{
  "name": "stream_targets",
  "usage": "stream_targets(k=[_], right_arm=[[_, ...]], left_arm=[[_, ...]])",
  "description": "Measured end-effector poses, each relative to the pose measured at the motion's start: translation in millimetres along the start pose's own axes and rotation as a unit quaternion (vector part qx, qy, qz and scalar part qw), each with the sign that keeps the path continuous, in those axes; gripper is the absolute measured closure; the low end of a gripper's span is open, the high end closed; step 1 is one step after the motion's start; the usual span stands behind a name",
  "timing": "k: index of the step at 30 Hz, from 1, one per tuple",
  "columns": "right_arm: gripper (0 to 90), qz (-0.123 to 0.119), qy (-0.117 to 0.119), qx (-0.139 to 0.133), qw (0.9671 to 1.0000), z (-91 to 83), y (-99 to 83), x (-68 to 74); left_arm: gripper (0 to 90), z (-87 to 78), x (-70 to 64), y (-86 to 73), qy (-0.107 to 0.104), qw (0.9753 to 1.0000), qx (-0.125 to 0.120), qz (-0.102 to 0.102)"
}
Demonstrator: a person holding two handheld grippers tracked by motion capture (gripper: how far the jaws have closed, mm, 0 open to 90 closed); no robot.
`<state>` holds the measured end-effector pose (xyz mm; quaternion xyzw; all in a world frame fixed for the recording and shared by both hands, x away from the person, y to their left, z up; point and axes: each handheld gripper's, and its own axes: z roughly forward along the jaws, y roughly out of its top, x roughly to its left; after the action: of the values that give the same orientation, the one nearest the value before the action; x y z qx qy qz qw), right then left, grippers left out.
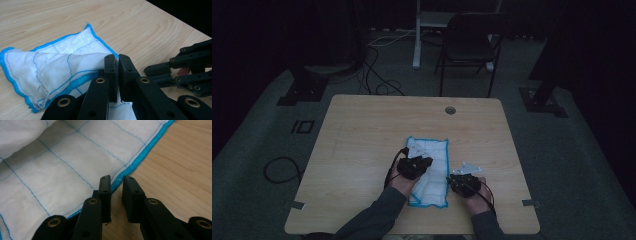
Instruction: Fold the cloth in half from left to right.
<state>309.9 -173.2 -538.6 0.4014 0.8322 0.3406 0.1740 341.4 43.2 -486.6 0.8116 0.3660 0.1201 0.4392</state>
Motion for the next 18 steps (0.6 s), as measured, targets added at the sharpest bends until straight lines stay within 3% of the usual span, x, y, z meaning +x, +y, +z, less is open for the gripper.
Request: stream_targets(k=[8, 18], right_arm=[[81.9, -0.004, 0.001, 0.0, 1.0, 1.2, -0.4, 1.6], [82.4, -0.002, 0.004, -0.001, 1.0, 1.9, -0.3, 2.3]], left_arm=[[86.8, 13.4, -11.1, 1.2, -0.013, 0.9997, 0.013, 0.016], [86.6, 41.6, -19.1, -4.9, -0.018, 0.9983, 0.047, 0.029]])
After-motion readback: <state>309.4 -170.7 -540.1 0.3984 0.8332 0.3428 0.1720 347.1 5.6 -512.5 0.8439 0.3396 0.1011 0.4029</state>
